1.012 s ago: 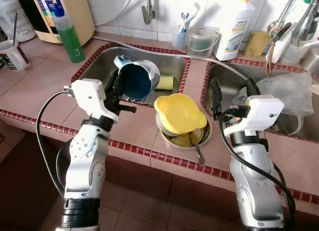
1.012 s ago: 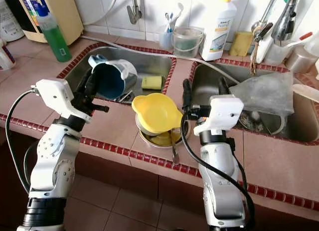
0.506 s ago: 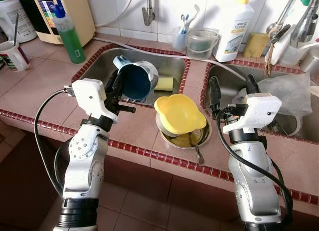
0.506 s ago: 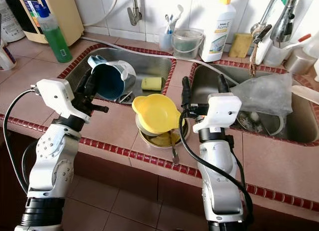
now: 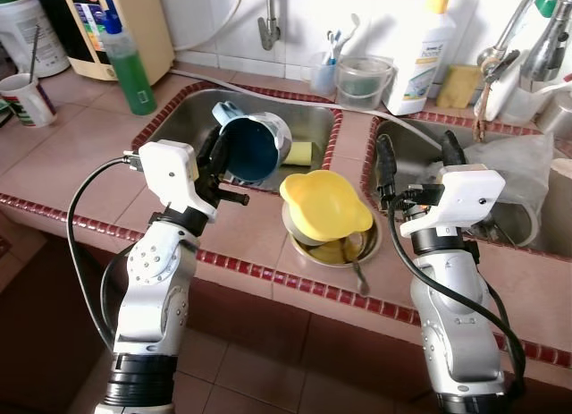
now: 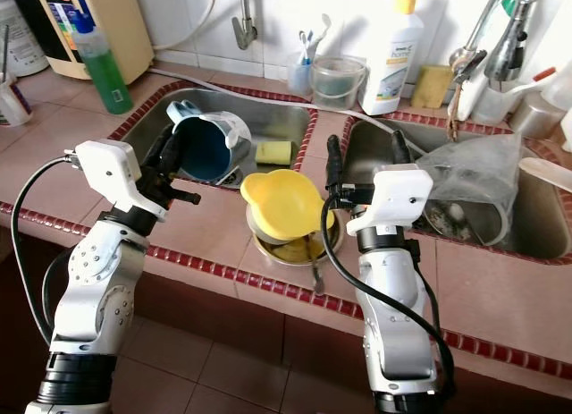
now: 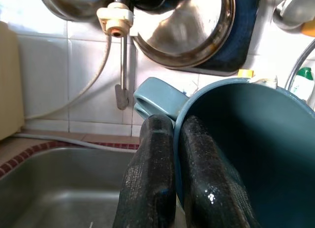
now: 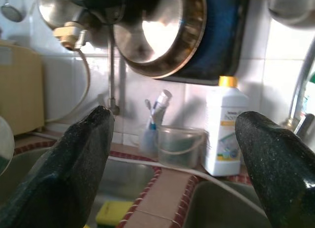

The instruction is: Kitchen organization

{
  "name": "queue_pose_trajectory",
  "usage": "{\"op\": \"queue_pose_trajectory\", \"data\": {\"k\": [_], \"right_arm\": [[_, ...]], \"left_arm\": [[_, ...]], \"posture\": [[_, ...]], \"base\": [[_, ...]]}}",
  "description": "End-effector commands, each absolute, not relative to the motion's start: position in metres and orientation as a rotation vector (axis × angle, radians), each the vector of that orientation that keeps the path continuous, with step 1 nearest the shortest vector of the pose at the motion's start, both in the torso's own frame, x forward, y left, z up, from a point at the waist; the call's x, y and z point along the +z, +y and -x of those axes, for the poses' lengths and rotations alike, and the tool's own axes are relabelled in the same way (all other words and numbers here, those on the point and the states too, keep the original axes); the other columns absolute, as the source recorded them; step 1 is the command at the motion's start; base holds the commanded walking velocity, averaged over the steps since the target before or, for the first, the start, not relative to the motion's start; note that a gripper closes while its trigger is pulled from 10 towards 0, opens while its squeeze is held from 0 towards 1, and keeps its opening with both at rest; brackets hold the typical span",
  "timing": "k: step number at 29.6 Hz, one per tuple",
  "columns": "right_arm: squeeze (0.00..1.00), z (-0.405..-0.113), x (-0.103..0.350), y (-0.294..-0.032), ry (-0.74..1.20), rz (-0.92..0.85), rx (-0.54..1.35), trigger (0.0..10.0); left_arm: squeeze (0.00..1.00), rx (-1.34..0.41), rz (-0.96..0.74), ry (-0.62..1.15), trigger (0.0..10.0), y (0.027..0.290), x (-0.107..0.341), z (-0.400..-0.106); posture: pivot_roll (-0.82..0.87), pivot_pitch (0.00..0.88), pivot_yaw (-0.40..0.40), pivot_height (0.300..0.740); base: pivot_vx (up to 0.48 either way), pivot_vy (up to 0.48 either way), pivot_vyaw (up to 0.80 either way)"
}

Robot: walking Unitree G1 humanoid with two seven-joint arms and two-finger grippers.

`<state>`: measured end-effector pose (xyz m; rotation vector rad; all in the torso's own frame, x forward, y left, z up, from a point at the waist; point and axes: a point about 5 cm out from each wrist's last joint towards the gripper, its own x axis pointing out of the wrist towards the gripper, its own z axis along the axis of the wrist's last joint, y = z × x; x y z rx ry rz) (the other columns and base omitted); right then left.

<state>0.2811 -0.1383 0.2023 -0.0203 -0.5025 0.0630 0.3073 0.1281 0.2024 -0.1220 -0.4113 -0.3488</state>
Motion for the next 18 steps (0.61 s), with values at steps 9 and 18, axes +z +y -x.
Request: {"op": "queue_pose_trajectory", "data": {"k": [9,18], "right_arm": [[0.0,-0.2835,0.2033,-0.1329,-0.508,0.021,0.095,10.0],[0.0,-0.2827,0.2033,-0.1328,-0.509,0.02,0.096,10.0]], "left_arm": [[0.0,-0.345,0.108,-0.428,10.0,0.1306,0.2077,-0.3059],[0.0,-0.351,0.105,-0.423,10.0,0.1296,0.2072,-0.3056]], "posture": [[-0.11,0.022,0.01,0.74],[-0.12,0.027,0.013,0.74]], "base": [[0.0,0.302,0.0],[0.0,0.314,0.0]]}}
